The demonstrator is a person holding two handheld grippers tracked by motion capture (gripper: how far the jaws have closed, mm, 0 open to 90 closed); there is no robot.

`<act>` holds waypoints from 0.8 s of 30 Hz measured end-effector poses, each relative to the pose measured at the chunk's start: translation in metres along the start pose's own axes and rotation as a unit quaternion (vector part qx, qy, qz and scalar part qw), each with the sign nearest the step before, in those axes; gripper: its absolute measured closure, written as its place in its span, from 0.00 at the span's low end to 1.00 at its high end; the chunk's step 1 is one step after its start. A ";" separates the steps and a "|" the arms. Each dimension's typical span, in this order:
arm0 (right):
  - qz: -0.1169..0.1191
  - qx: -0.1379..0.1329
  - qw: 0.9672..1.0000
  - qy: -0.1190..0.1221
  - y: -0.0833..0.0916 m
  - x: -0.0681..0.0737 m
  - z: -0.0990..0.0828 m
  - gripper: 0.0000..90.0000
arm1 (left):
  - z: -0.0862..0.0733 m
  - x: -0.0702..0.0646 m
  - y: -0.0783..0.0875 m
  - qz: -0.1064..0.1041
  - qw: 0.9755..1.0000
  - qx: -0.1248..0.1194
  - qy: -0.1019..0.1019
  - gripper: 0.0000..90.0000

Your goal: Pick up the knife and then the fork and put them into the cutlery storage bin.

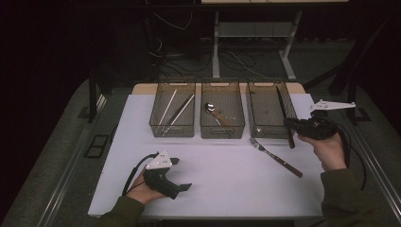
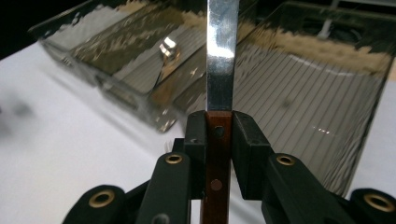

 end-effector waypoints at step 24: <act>-0.074 -0.014 0.997 -0.005 -0.059 -0.049 0.040 0.86 | 0.001 -0.002 0.000 -0.007 1.000 -0.005 -0.002 0.00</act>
Point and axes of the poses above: each handheld gripper's, and its own axes: y roughly backward along the jaws, z roughly out of its top, x roughly to its left, the point moved 7 cm from there along -y, roughly forward along the jaws, and after that the axes turned 8 degrees about -x, right-handed, at the moved point
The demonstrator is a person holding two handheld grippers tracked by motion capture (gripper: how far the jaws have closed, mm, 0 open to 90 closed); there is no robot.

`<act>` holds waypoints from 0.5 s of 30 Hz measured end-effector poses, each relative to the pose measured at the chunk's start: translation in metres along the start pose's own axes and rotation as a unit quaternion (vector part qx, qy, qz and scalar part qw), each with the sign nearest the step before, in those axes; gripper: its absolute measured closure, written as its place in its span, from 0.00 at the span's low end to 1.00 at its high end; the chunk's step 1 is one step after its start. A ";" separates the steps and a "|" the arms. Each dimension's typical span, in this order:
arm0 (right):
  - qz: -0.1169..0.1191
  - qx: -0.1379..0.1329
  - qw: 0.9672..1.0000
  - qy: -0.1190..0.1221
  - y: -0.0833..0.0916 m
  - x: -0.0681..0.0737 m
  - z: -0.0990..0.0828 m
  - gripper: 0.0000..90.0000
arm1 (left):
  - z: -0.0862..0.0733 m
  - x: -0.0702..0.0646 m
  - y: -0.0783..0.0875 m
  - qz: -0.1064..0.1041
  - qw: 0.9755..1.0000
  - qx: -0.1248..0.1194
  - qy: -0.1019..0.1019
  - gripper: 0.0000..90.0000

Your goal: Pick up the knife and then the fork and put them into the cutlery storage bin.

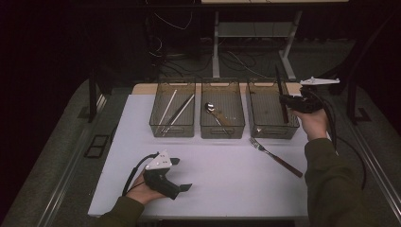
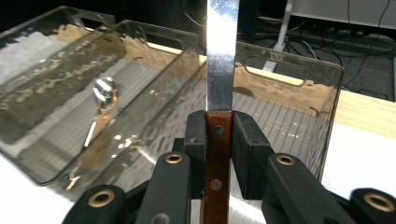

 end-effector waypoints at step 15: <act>-0.033 0.075 0.996 0.024 -0.023 -0.016 -0.034 0.86 | 0.000 -0.001 -0.001 -0.004 1.000 0.001 -0.004 0.00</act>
Point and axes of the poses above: each handheld gripper's, and its own axes: y roughly backward along the jaws, z roughly out of its top, x roughly to its left, the point moved 7 cm from there along -y, roughly forward along the jaws, and after that the axes turned 8 degrees about -x, right-handed, at the moved point
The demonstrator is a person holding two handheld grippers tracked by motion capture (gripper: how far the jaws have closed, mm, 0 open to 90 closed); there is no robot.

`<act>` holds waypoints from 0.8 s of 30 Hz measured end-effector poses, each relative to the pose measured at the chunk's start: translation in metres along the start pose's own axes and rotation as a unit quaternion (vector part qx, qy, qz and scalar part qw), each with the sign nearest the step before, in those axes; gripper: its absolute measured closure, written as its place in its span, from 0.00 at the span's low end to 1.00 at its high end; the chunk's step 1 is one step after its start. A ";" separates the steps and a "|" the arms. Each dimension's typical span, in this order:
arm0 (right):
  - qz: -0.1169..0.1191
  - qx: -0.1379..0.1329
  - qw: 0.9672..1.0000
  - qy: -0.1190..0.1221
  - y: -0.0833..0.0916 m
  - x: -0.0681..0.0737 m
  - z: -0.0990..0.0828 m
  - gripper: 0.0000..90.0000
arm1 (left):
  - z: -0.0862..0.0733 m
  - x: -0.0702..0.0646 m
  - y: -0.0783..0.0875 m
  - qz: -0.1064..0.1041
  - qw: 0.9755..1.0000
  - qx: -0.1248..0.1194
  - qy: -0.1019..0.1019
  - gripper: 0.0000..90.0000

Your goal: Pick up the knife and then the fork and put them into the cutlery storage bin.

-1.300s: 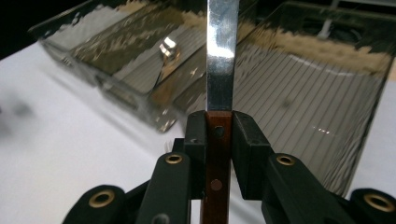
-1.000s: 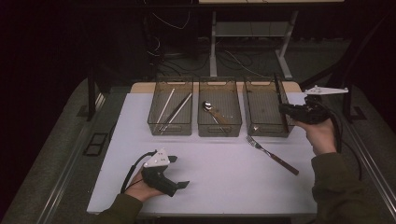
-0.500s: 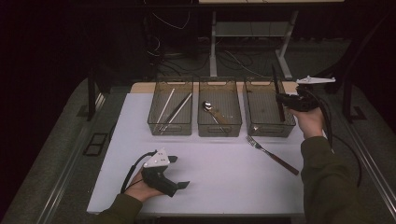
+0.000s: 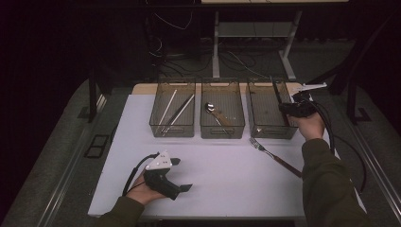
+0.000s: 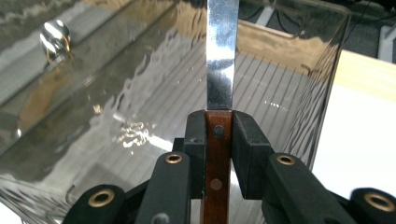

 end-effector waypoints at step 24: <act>0.030 -0.038 0.998 -0.027 0.025 0.003 0.000 0.46 | 0.000 0.000 -0.001 -0.001 1.000 0.003 -0.003 0.00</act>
Point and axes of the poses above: each handheld gripper's, and its own axes: y roughly backward along the jaws, z roughly out of its top, x roughly to its left, the point moved 7 cm from there along -y, roughly forward along the jaws, and after that the axes turned 8 degrees about -x, right-handed, at the moved point
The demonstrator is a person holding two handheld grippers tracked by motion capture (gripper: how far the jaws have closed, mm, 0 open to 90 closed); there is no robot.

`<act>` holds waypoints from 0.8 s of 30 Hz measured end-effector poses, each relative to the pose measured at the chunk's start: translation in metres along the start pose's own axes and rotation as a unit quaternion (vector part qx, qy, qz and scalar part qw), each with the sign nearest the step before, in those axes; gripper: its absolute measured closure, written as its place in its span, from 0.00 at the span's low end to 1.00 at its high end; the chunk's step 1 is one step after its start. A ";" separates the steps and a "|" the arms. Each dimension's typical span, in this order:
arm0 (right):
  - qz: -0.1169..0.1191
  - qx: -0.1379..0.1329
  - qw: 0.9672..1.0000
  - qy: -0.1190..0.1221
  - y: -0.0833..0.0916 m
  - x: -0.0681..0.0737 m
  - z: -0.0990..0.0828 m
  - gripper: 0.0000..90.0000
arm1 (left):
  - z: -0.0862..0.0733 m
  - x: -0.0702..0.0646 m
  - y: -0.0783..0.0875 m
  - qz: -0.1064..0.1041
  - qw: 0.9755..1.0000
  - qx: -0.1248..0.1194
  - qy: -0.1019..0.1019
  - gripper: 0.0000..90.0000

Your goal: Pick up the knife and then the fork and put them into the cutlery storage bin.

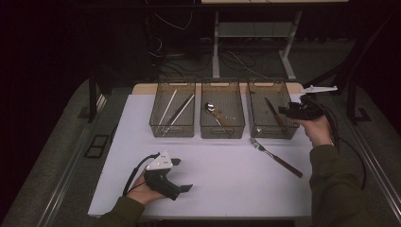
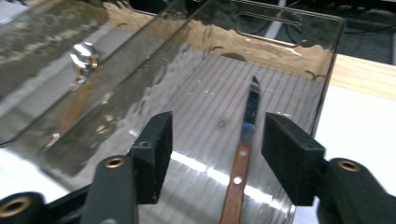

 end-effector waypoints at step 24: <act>0.091 -0.030 0.995 0.037 0.055 0.052 -0.032 0.35 | 0.000 0.004 0.003 0.006 1.000 -0.005 0.012 0.00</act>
Point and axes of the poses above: each handheld gripper's, and its own axes: y roughly backward along the jaws, z roughly out of its top, x roughly to its left, the point moved 7 cm from there along -y, roughly forward along the jaws, and after that the axes turned 8 degrees about -x, right-handed, at the moved point
